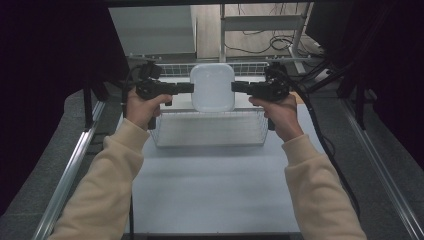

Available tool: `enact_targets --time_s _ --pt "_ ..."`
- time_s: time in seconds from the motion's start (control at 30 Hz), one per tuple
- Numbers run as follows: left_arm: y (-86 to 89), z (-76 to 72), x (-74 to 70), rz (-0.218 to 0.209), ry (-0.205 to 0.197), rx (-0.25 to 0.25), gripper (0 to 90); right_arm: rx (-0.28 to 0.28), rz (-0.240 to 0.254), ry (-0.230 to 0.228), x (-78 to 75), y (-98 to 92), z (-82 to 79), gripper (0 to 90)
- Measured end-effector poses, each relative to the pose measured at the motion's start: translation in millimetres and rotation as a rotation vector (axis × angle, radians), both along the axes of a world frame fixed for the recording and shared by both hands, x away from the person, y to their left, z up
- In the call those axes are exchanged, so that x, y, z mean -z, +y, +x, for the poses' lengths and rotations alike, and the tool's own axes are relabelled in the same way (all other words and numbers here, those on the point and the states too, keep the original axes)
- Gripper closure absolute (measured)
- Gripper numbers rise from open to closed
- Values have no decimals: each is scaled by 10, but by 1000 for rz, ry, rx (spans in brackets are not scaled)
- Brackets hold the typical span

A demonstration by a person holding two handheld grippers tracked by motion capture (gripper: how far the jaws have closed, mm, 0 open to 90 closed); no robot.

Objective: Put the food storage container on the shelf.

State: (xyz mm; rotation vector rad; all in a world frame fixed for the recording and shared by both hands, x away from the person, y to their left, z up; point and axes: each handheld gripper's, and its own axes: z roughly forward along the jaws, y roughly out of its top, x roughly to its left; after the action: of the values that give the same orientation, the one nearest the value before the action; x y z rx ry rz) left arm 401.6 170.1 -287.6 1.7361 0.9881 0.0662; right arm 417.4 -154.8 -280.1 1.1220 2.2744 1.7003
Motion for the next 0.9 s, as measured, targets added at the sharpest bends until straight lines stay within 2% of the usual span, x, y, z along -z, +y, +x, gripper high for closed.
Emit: enact_targets --time_s 0.13,0.17,0.2,0.23,0.53,0.57,0.63,0.7,0.73,0.77,0.8,0.83,0.87,0.9 --pt "7 119 21 -2 27 -5 793 8 -4 33 -5 24 108 802" --pt "10 156 37 -4 41 -5 793 9 -5 58 14 28 174 802" --pt "13 179 48 -5 47 -5 793 9 -5 58 14 28 174 802" --pt "20 235 78 -10 66 -7 793 11 -6 84 36 34 237 801" --pt "58 409 102 -23 108 -8 793 8 -9 154 46 64 450 798" --pt "65 442 100 -30 122 -8 792 14 -8 173 38 72 496 795" --pt "68 498 94 -43 144 -13 792 18 -4 181 37 75 515 795" --pt "75 565 88 -52 164 -18 790 32 6 223 36 87 607 789" --pt "76 593 90 -58 169 -19 790 32 6 223 36 87 607 789" --pt "93 672 98 -73 197 -18 785 38 17 251 36 93 664 781" --pt "93 672 98 -73 197 -18 783 38 17 251 36 93 664 781" --pt "107 738 111 -92 229 -21 778 41 29 275 41 96 728 773" --pt "107 738 111 -92 229 -21 774 41 29 275 41 96 728 773" --pt "116 773 122 -101 245 -22 774 46 36 286 45 98 750 770"
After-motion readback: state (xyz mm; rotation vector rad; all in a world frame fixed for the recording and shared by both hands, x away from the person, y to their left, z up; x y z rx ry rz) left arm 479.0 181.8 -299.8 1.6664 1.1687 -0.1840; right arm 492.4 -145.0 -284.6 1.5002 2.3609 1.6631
